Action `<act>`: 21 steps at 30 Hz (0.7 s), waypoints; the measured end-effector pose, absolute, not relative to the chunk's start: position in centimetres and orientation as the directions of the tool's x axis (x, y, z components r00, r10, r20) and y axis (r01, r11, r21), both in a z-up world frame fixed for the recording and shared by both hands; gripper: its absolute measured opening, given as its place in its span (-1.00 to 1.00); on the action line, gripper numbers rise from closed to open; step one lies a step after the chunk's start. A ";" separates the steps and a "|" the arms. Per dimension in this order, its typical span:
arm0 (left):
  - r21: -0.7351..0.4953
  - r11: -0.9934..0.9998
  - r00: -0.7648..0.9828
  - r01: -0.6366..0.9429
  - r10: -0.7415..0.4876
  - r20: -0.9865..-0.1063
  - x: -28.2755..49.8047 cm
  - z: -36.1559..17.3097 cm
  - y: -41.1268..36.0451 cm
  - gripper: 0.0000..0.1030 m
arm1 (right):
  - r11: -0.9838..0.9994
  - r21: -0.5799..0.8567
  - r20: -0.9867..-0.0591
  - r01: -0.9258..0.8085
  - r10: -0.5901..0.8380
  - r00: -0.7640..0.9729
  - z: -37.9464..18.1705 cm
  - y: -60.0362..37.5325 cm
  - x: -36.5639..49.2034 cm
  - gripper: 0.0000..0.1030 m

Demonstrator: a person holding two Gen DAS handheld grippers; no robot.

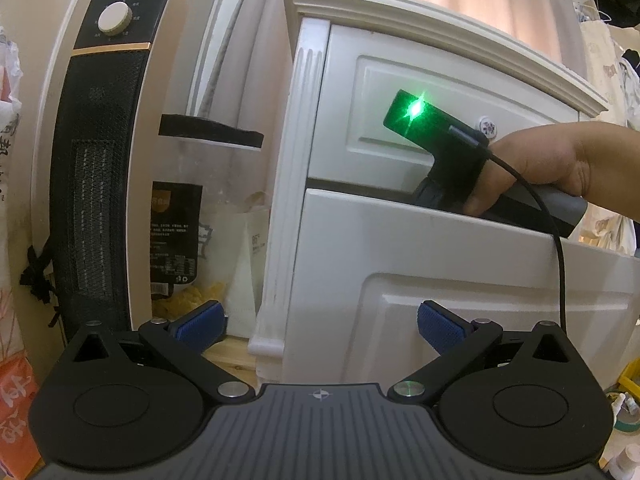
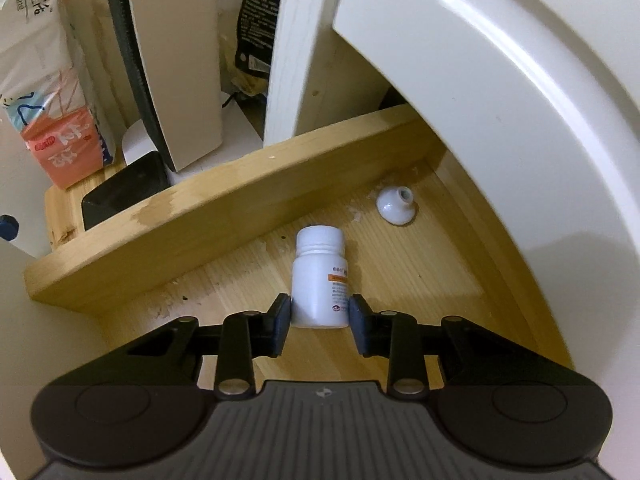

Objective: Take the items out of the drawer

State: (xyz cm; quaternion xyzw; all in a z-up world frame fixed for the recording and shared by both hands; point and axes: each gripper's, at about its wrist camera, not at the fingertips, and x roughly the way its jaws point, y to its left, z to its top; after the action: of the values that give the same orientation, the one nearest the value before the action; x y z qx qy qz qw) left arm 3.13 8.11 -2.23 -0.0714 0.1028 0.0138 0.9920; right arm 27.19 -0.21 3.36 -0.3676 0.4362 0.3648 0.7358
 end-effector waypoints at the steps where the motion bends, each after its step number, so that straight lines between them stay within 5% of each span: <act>1: -0.137 0.990 0.978 -0.043 0.013 -0.206 3.1 -2.2 8.1 1.00 | 0.466 -0.223 -0.909 -0.856 0.218 0.355 3.4 -0.1 27.2 -0.37; 6: -0.132 0.990 0.977 -0.047 0.018 -0.211 3.1 -2.5 8.4 1.00 | 0.461 -0.239 -0.908 -0.855 0.206 0.365 3.3 0.7 27.4 -0.15; 21: -0.117 0.992 0.974 -0.042 0.015 -0.228 2.9 -3.1 8.5 1.00 | 0.413 -0.316 -0.909 -0.854 0.127 0.398 2.2 3.5 27.8 -0.18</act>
State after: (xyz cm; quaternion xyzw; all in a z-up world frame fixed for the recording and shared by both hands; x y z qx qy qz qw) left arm 2.95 8.46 -3.09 -0.0609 0.1139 0.0144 0.9915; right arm 27.76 3.53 2.24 -0.4219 0.4307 0.3401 0.7217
